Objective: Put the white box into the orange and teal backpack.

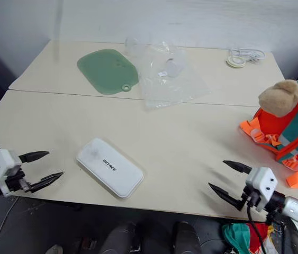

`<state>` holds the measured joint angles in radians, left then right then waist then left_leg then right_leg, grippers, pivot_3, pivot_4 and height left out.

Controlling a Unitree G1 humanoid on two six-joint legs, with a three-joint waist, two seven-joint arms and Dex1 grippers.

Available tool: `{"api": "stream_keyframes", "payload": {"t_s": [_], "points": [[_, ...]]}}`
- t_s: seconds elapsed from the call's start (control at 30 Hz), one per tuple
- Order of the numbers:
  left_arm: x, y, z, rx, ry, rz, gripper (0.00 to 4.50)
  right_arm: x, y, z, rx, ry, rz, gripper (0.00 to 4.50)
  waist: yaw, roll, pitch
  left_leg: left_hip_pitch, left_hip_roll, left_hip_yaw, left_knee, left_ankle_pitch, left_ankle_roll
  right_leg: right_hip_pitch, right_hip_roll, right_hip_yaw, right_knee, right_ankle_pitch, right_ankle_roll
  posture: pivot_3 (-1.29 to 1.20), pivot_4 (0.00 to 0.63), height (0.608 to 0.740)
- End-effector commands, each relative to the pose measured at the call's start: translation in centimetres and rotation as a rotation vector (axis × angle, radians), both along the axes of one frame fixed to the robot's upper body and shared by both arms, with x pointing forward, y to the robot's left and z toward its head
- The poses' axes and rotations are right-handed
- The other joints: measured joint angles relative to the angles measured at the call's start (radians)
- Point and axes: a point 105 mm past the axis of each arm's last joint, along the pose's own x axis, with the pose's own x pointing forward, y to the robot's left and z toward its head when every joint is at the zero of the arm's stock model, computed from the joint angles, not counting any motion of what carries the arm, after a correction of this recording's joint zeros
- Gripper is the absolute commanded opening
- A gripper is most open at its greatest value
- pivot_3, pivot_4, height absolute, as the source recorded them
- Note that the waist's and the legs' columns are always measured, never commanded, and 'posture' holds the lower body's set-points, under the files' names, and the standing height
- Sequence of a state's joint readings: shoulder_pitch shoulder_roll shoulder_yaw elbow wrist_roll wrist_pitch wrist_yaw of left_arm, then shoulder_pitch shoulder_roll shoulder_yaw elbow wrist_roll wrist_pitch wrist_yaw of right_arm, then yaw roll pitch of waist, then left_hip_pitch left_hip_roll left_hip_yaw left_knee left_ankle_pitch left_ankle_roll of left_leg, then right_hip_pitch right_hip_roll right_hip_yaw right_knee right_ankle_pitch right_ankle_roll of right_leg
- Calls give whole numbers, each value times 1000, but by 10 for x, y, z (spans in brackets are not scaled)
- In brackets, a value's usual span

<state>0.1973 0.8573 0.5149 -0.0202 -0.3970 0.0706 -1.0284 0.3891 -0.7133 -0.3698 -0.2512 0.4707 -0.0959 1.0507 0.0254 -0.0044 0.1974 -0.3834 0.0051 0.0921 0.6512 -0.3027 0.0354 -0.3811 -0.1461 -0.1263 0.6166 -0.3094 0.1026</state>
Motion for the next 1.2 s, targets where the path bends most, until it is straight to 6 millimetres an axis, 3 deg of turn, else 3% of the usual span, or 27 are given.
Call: {"api": "stream_keyframes", "payload": {"t_s": [0.03, 0.3, 0.57, 0.73, 0.83, 0.93, 1.07, 1.2], "points": [[-2, 2, 3, 6, -4, -14, 4500, -9, 4, 6, -19, -29, 36, 4454, 0, 0, 0, 0, 0, 0, 0, -1, -2, 0, 0, 0, 0, 0, 0, 0, 150, 740], [6, -8, 13, -131, 44, -29, 4500, -8, 22, 5, -2, -57, 65, 4454, -5, 0, 0, 1, 1, 0, 0, -1, -3, 0, 0, 1, 1, 0, 0, 0, 150, 740], [-2, -13, 8, -142, 152, -65, 4500, -7, 28, 8, 16, -60, 83, 4454, -4, 0, 0, 1, 0, 1, 1, -1, -3, 0, 1, 1, 1, 0, 0, 0, 150, 740], [-2, -8, 8, -131, 191, -54, 4500, -13, 57, 18, 57, -40, 223, 4454, -5, 0, 0, 1, 1, 0, 1, -1, -4, 0, 1, 1, 1, 0, 0, 0, 150, 740], [19, 0, 21, -131, 125, 14, 4500, -16, 78, 16, 67, 18, 322, 4454, -3, 0, 0, 2, 1, 0, 1, -1, -4, 0, 1, 2, 1, 0, 0, 0, 150, 740], [50, 9, 26, -84, 50, 106, 3946, -15, 99, 4, 44, 92, 397, 4500, 3, -3, -1, 2, 1, 0, 1, -1, -3, 1, 1, 1, 2, 0, 0, 0, 150, 740], [81, 9, 14, -24, 48, 152, 2723, -5, 126, -15, -14, 123, 487, 3217, -1, -4, -1, 2, -1, 1, 1, -1, -3, 1, 0, 2, 2, 0, 0, 0, 150, 740], [94, -9, 0, -22, 93, 77, 1514, 6, 144, -29, -44, 138, 544, 1881, -8, -5, -2, 0, -1, 3, 2, 1, 3, -2, 2, -4, 6, 1, 1, 0, 150, 740]]}}
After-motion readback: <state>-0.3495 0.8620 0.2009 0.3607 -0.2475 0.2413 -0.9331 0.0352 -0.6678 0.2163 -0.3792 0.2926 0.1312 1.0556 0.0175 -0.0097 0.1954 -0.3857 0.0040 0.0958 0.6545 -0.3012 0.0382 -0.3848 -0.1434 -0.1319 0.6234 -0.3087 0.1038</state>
